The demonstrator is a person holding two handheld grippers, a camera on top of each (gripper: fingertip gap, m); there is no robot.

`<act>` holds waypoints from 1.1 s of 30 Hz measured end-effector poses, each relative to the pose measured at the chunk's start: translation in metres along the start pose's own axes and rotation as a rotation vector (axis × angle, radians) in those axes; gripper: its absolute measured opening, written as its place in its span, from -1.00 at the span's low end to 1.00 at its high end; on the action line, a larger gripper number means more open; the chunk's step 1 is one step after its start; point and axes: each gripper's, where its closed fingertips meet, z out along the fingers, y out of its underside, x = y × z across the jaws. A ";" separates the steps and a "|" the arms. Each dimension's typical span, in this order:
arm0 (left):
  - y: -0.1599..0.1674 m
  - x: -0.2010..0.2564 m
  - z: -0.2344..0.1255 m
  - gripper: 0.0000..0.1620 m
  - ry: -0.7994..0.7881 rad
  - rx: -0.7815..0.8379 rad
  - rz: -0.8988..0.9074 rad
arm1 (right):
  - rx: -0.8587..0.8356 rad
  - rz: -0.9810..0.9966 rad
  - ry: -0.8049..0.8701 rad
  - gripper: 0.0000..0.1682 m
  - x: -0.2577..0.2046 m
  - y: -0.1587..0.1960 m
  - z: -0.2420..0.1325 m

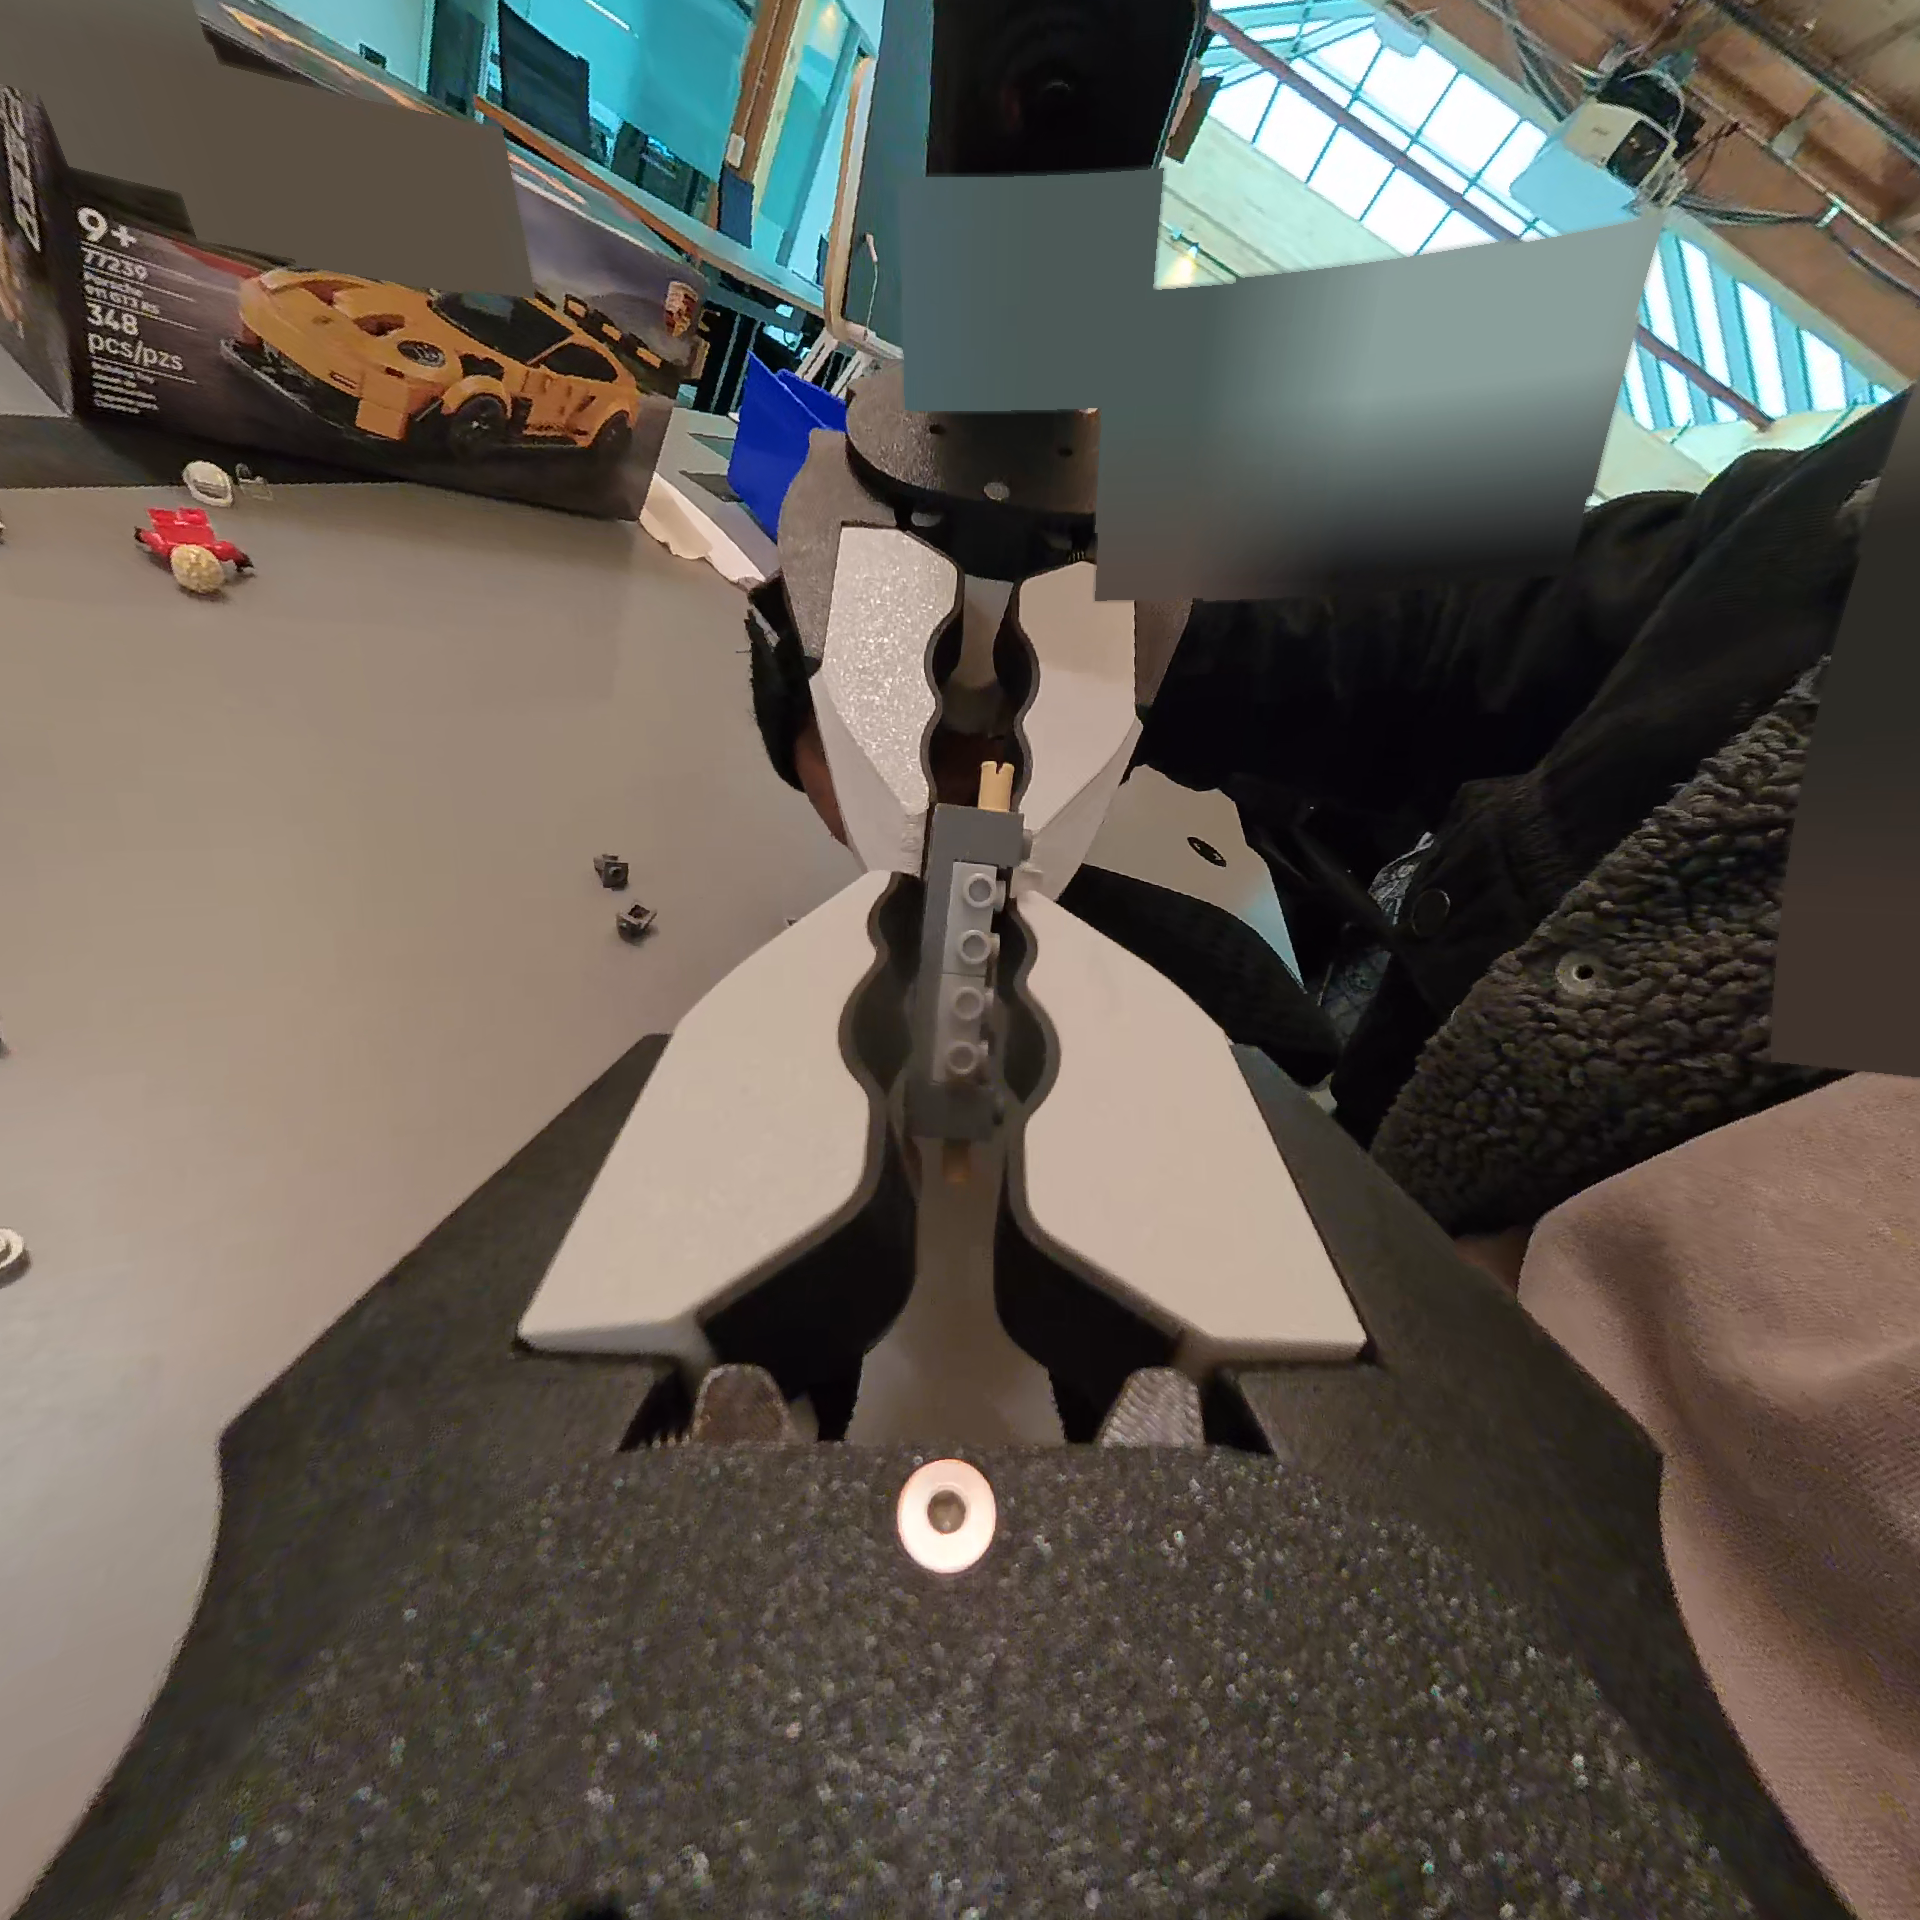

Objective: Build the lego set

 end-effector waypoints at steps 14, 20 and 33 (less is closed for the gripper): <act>-0.006 0.005 -0.001 -0.83 0.070 0.040 -0.077 | -0.108 0.027 -0.073 -0.85 -0.005 -0.002 -0.002; -0.001 0.000 0.002 -0.76 0.049 0.006 -0.094 | -0.229 0.126 -0.143 -0.85 -0.002 0.004 0.000; -0.020 -0.010 -0.009 -0.81 0.052 0.169 -0.266 | -0.193 0.020 0.113 -0.59 0.017 -0.026 -0.020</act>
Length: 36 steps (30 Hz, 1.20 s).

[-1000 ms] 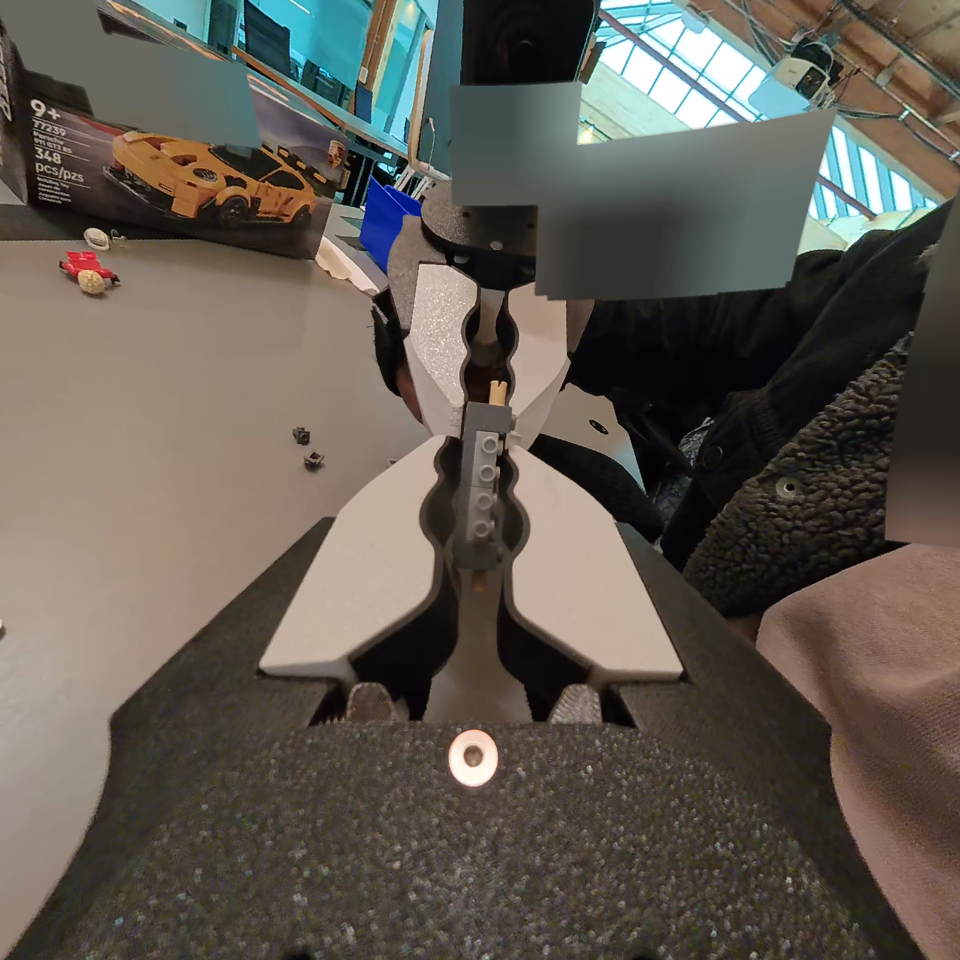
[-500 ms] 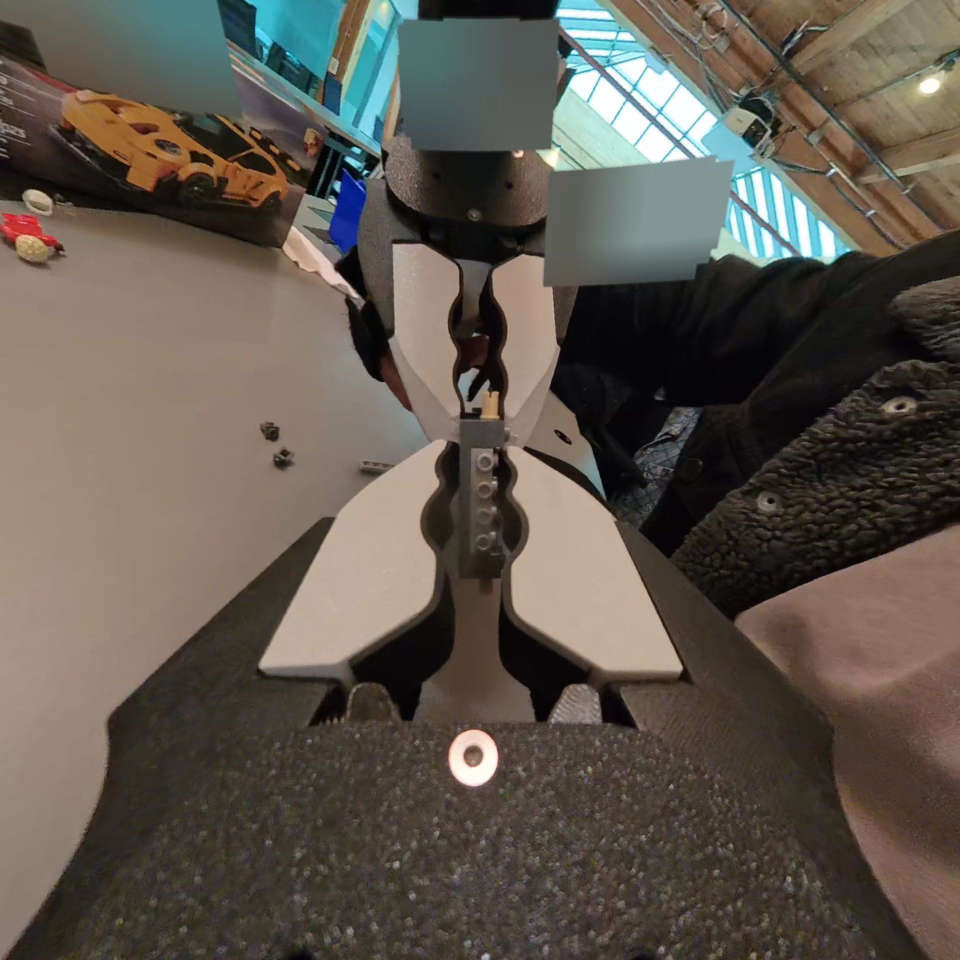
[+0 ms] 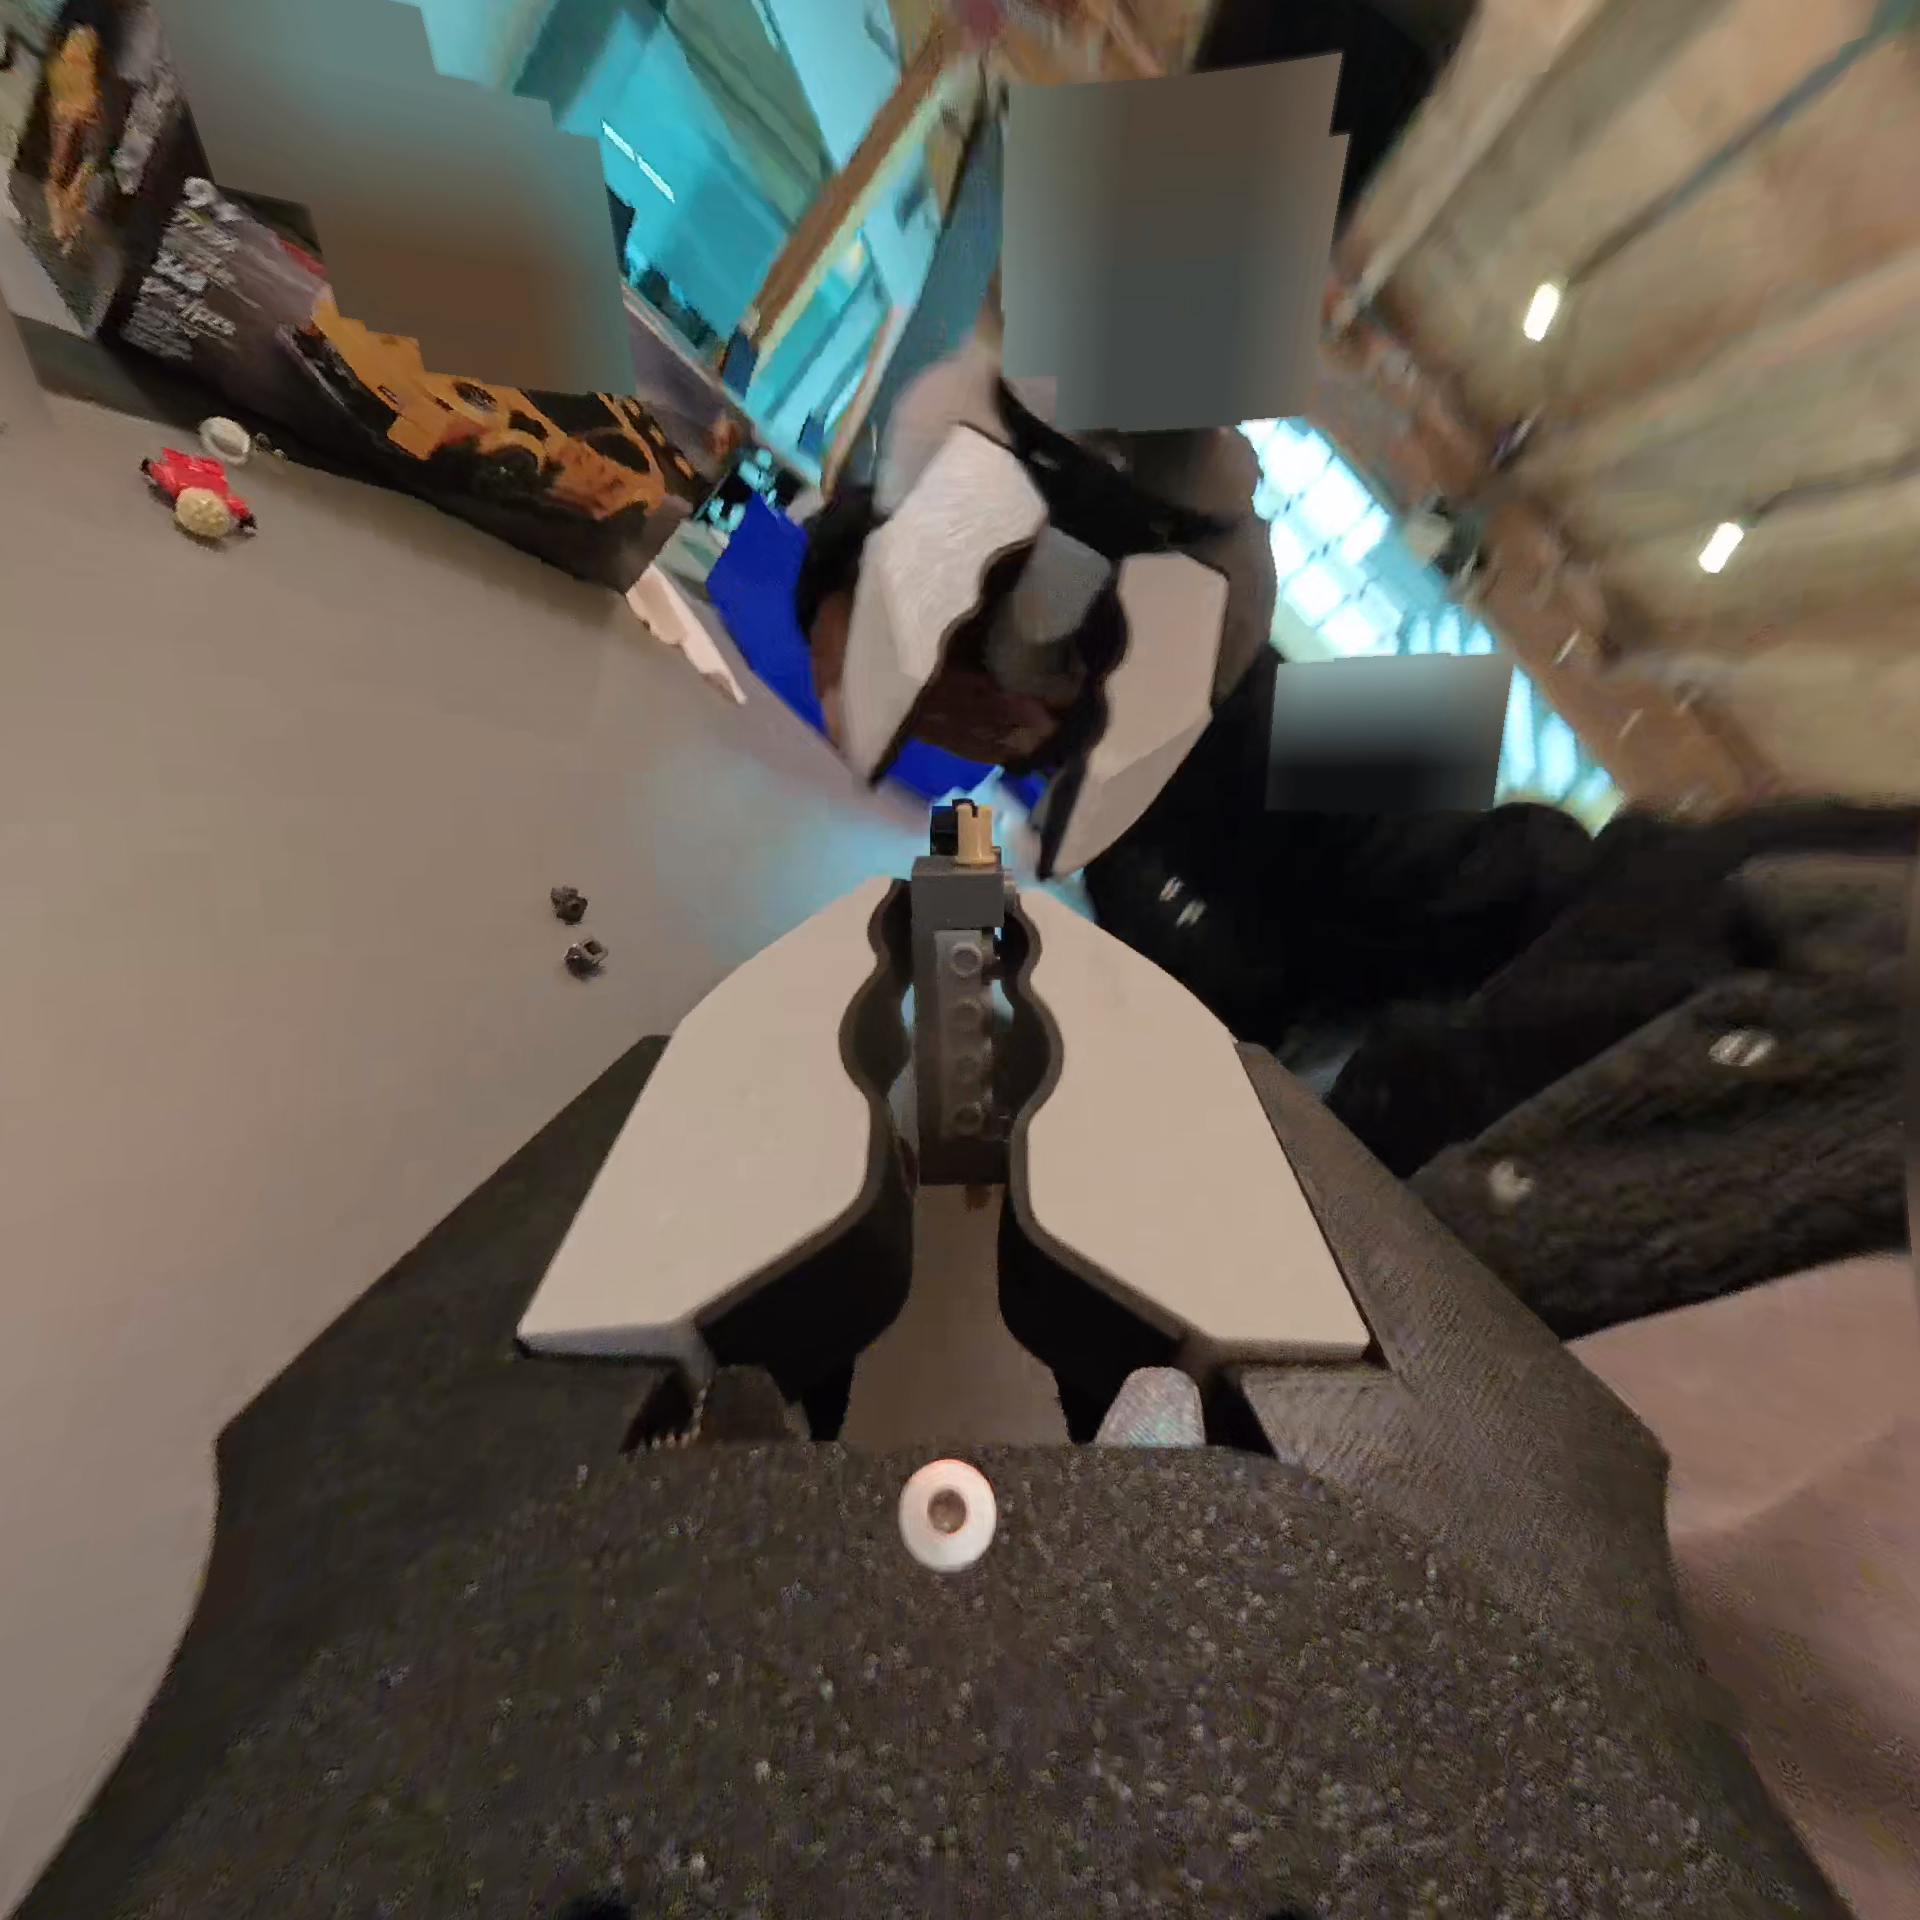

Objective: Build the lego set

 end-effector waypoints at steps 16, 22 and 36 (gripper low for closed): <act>-0.028 -0.016 -0.010 -0.80 0.048 0.326 -0.405 | 0.898 0.631 0.247 -0.50 -0.002 0.005 0.000; -0.019 0.002 -0.003 -0.79 0.077 0.262 -0.322 | 0.856 0.641 0.058 -0.83 0.001 -0.004 -0.010; 0.053 0.021 0.024 -0.83 0.096 -0.486 -0.025 | 0.015 0.413 -0.288 -0.84 -0.031 0.018 0.003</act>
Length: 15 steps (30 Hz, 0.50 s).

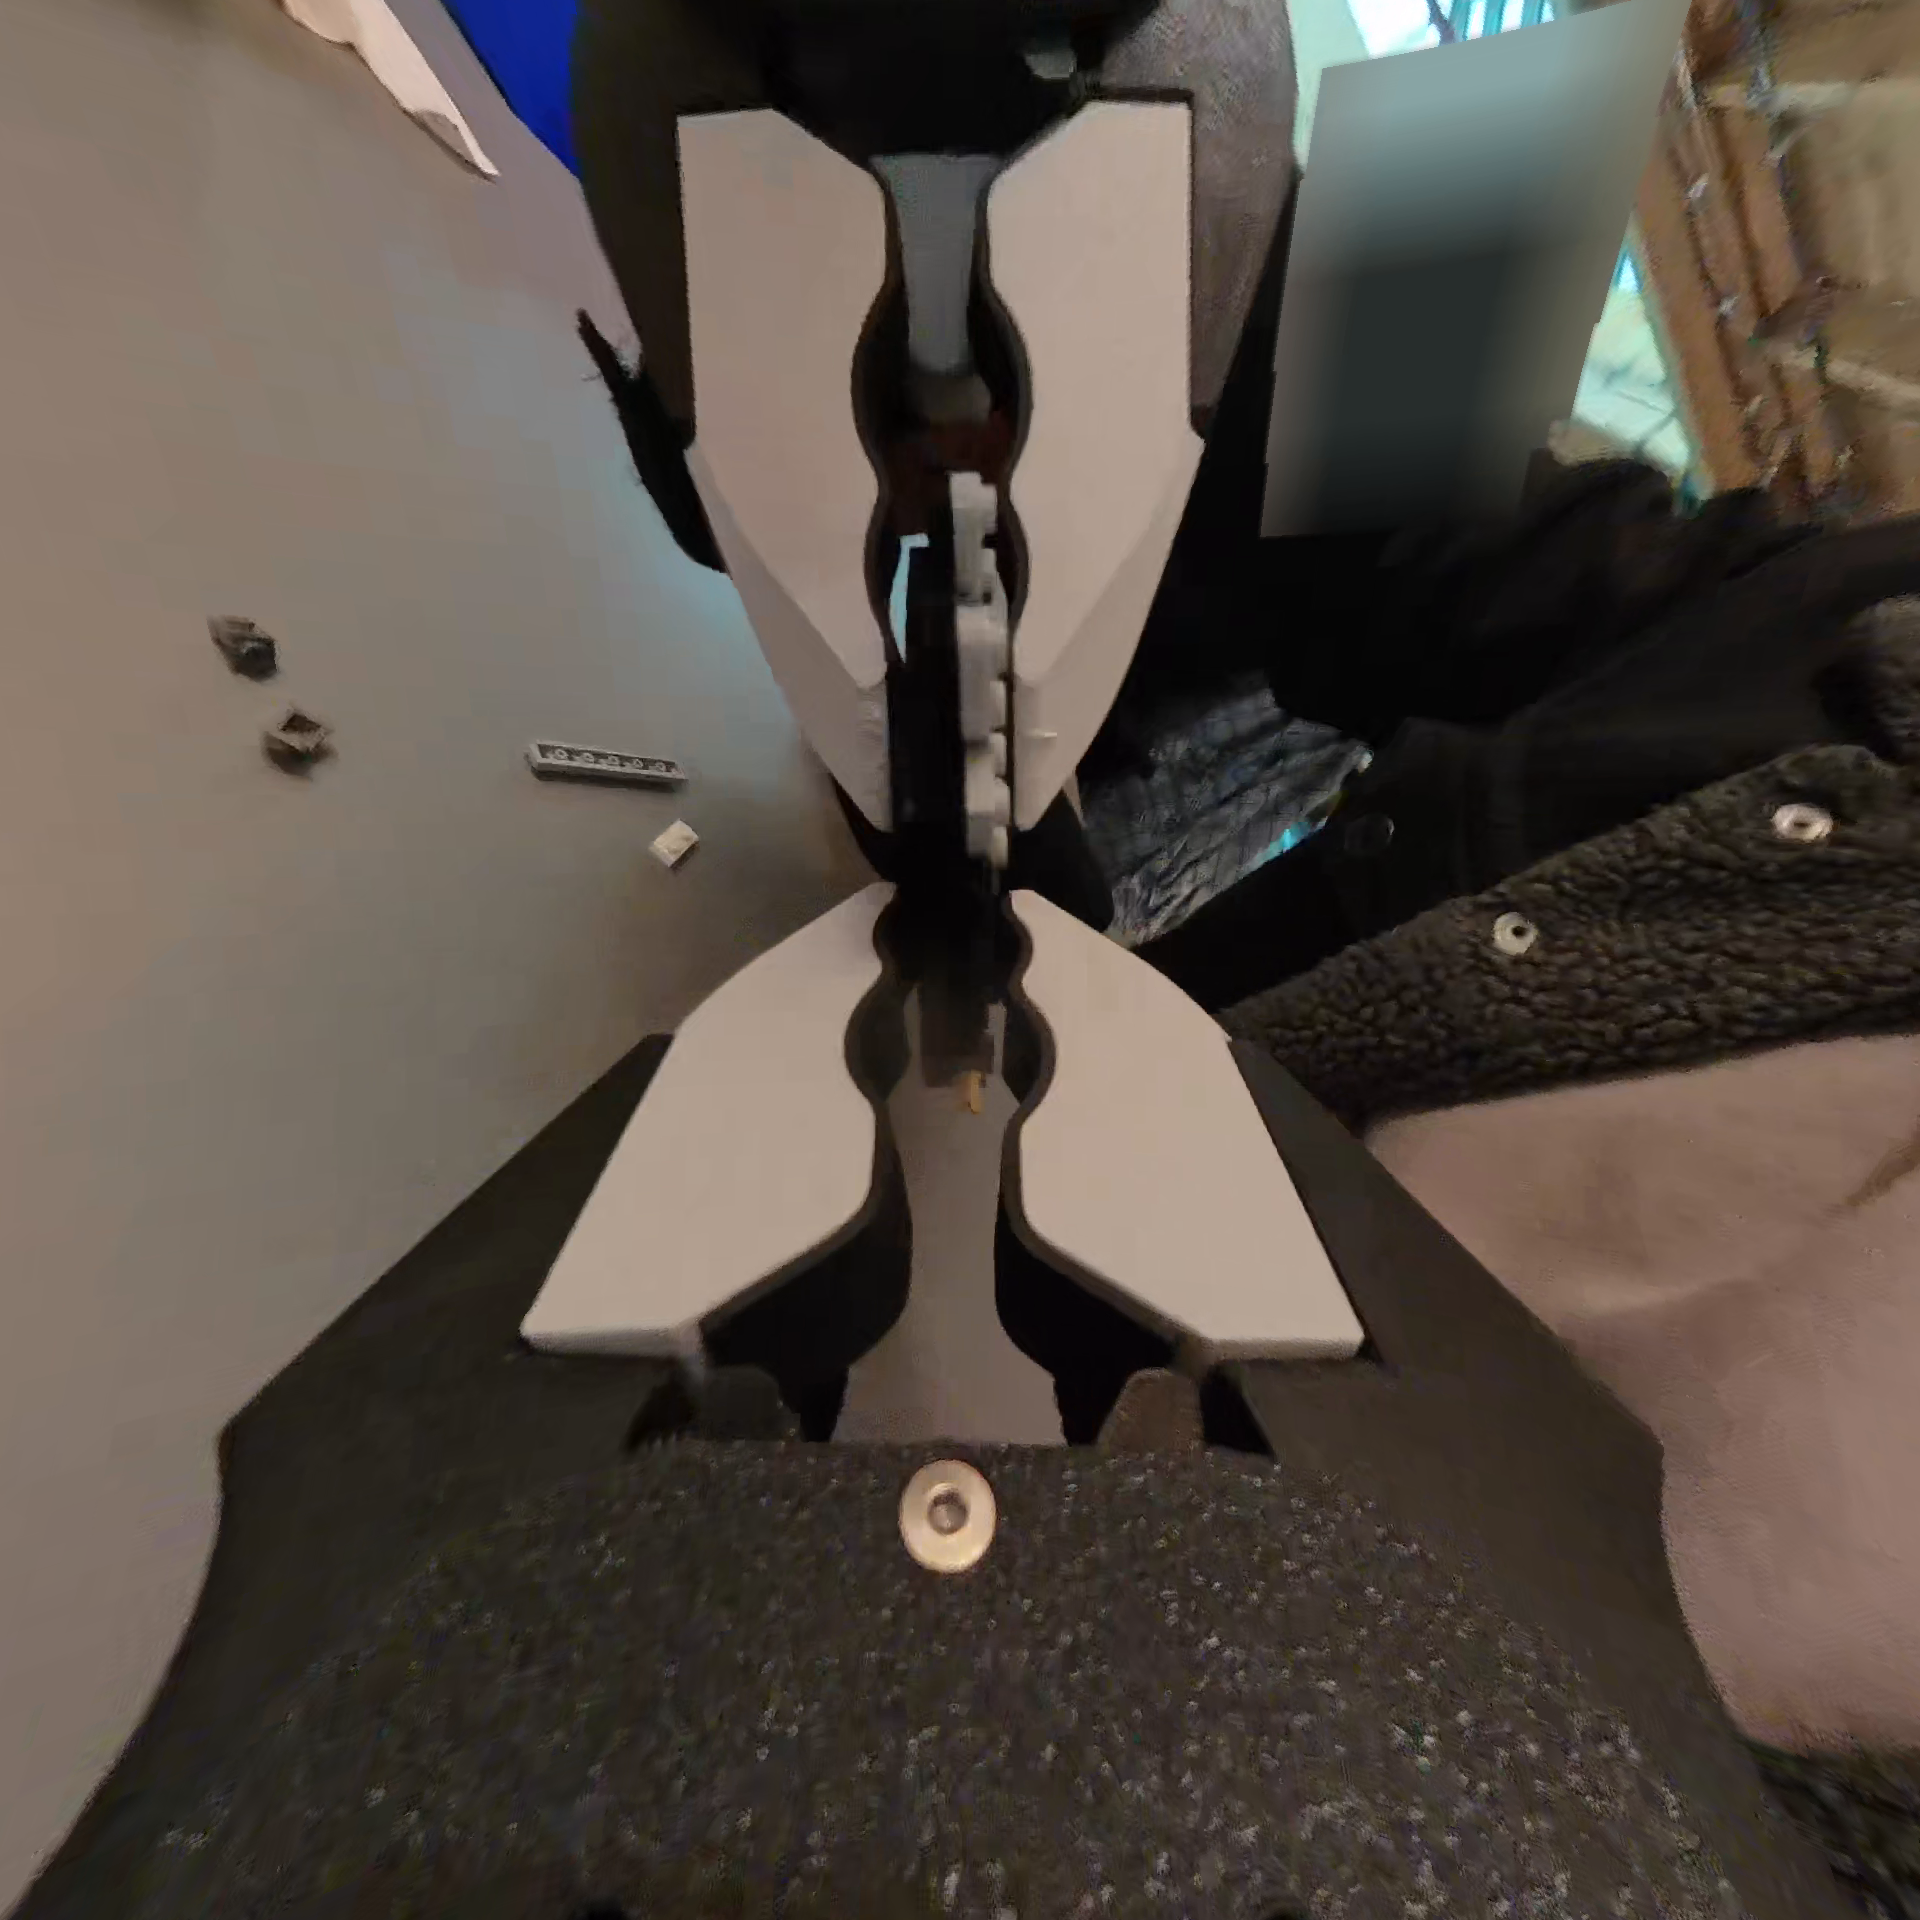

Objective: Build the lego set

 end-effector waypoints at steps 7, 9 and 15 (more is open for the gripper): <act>-0.006 -0.021 -0.010 -0.84 0.106 0.257 -0.445 | 0.293 -0.299 0.304 -0.75 0.022 -0.016 -0.040; -0.006 -0.028 -0.010 -0.84 0.108 0.298 -0.523 | 0.230 -0.511 0.496 -0.76 0.019 -0.006 -0.043; -0.006 -0.042 -0.001 -0.84 0.070 0.331 -0.619 | -0.128 -0.907 0.722 -0.76 0.025 0.035 -0.008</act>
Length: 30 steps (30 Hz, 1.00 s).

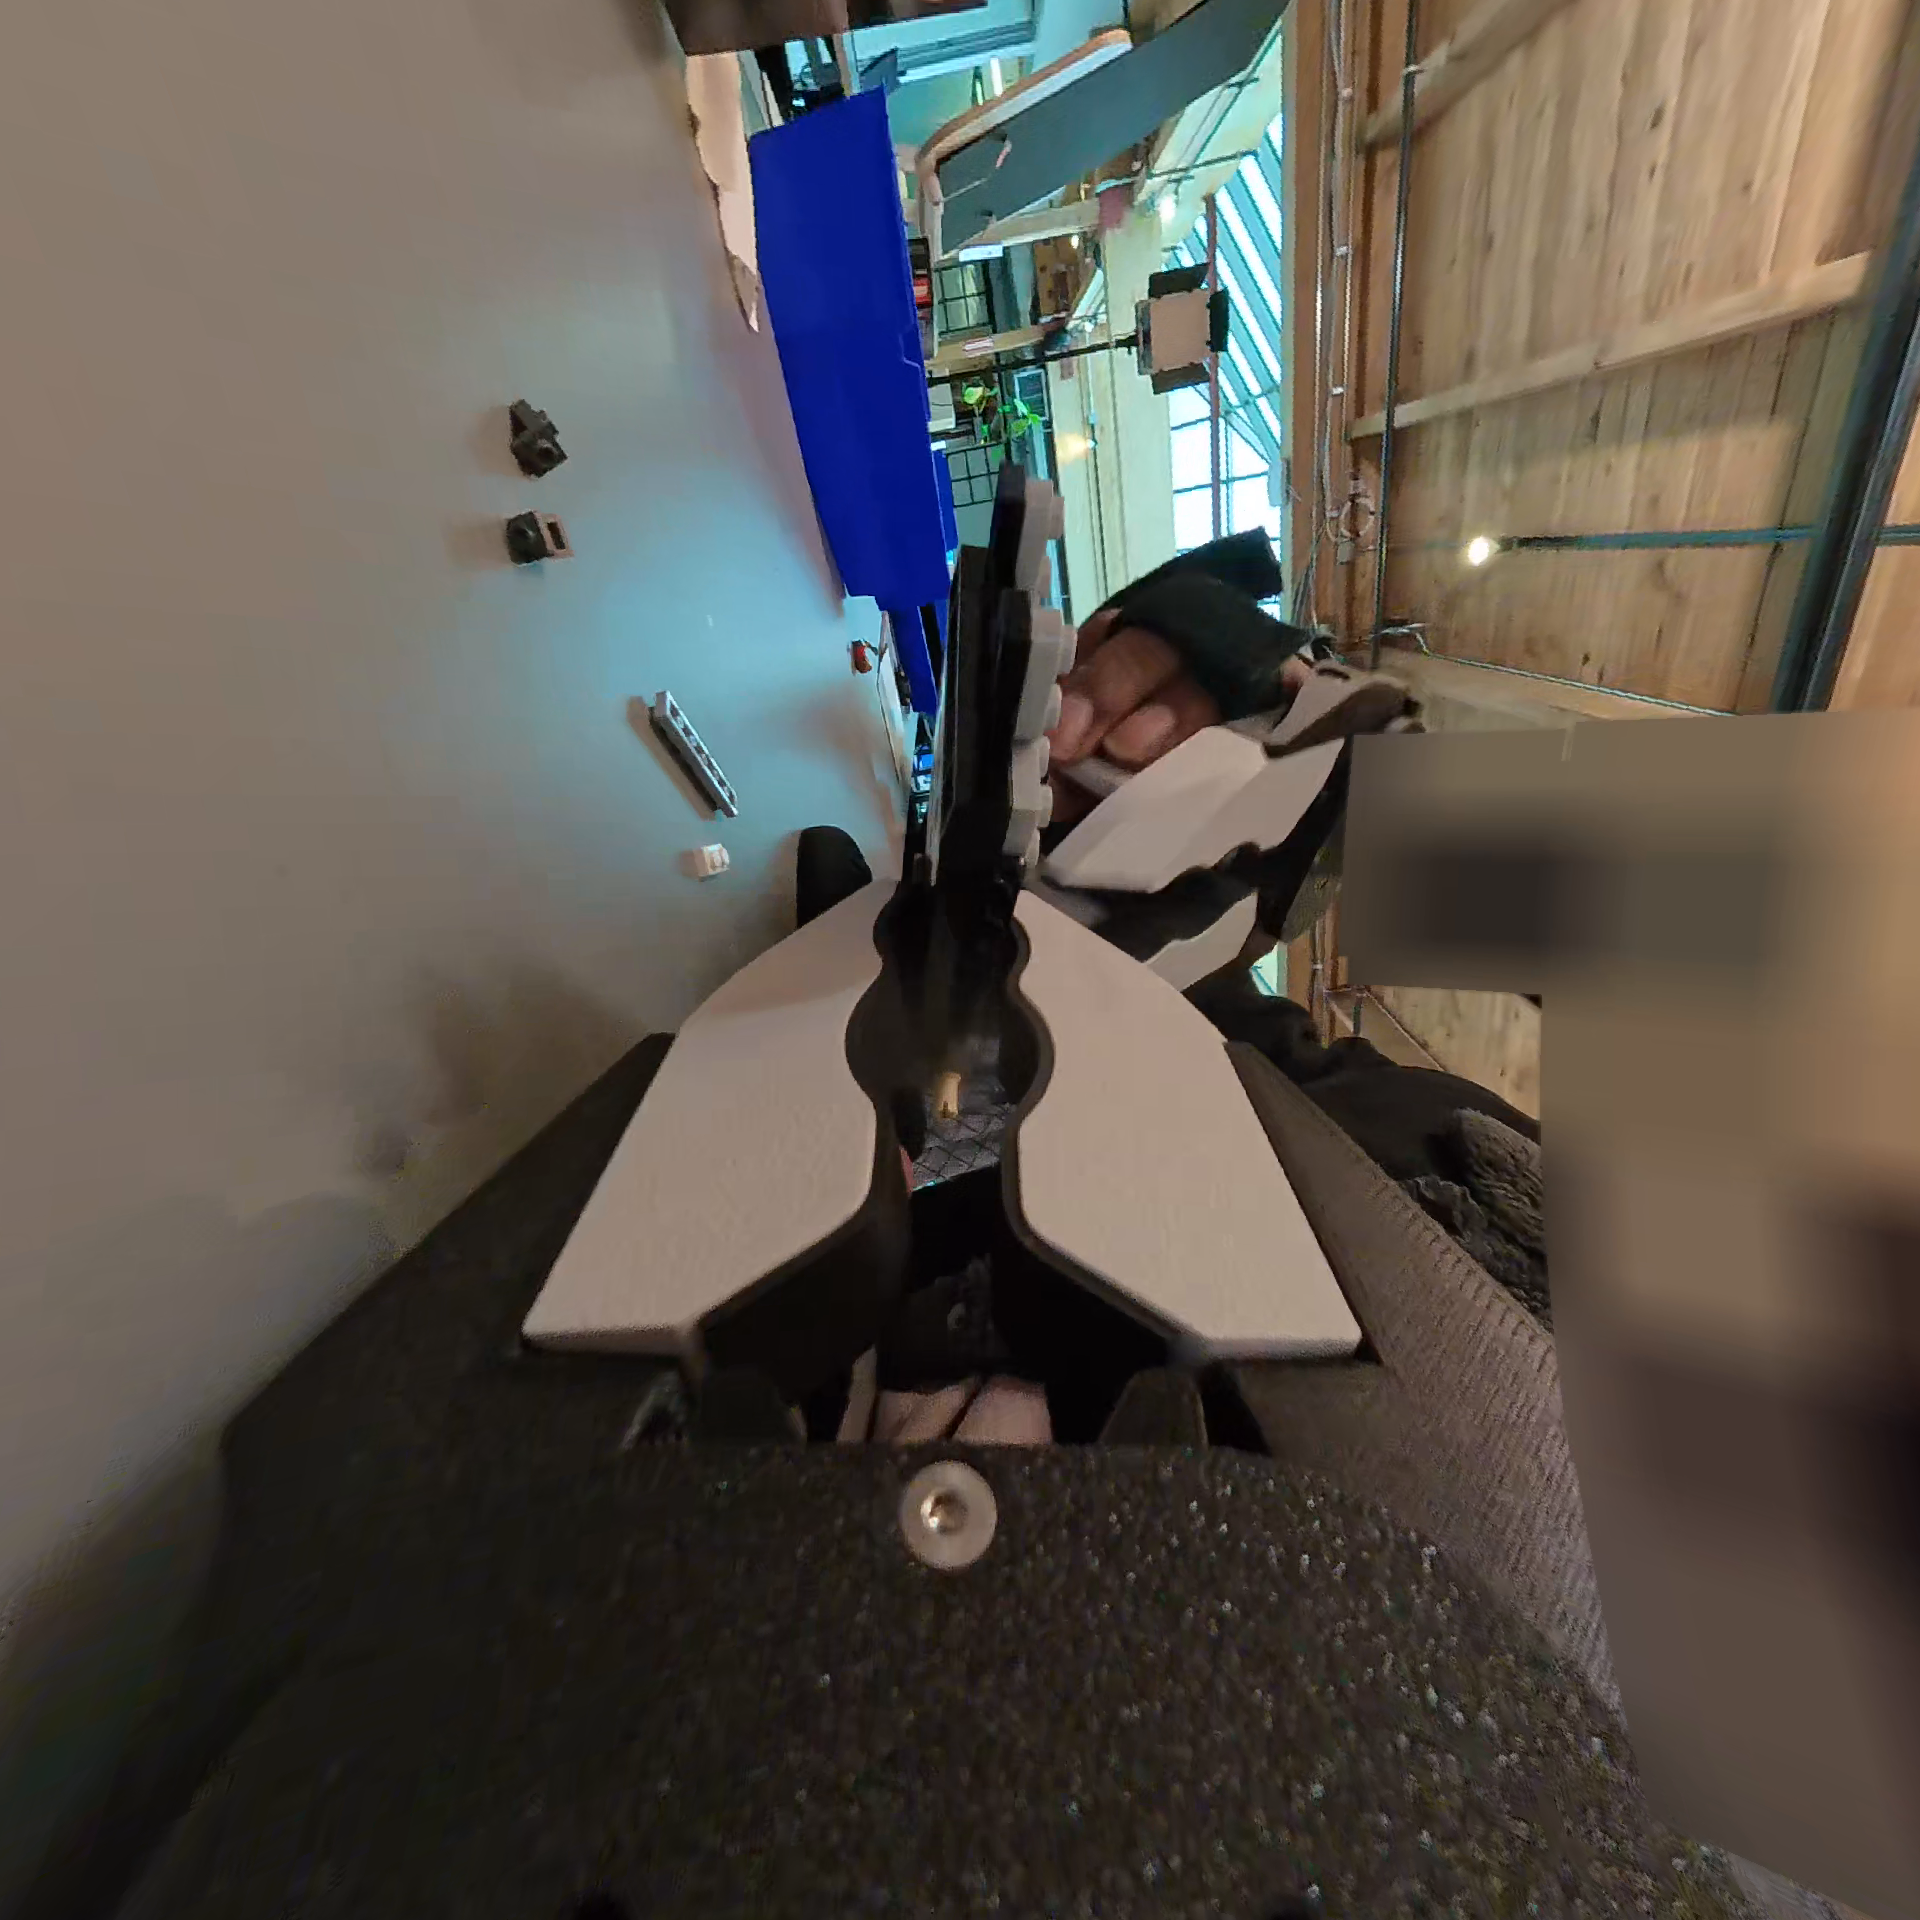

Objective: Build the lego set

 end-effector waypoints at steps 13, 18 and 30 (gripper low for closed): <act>0.005 -0.007 -0.001 -0.84 -0.014 -0.031 -0.015 | -0.206 -0.119 -0.196 -0.83 0.001 0.016 0.016; 0.006 -0.007 -0.001 -0.84 -0.020 -0.036 0.001 | -0.190 -0.093 -0.211 -0.84 0.001 0.017 0.017; 0.013 -0.020 0.001 -0.85 -0.075 -0.057 0.013 | -0.049 0.074 -0.201 -1.00 0.004 0.012 0.012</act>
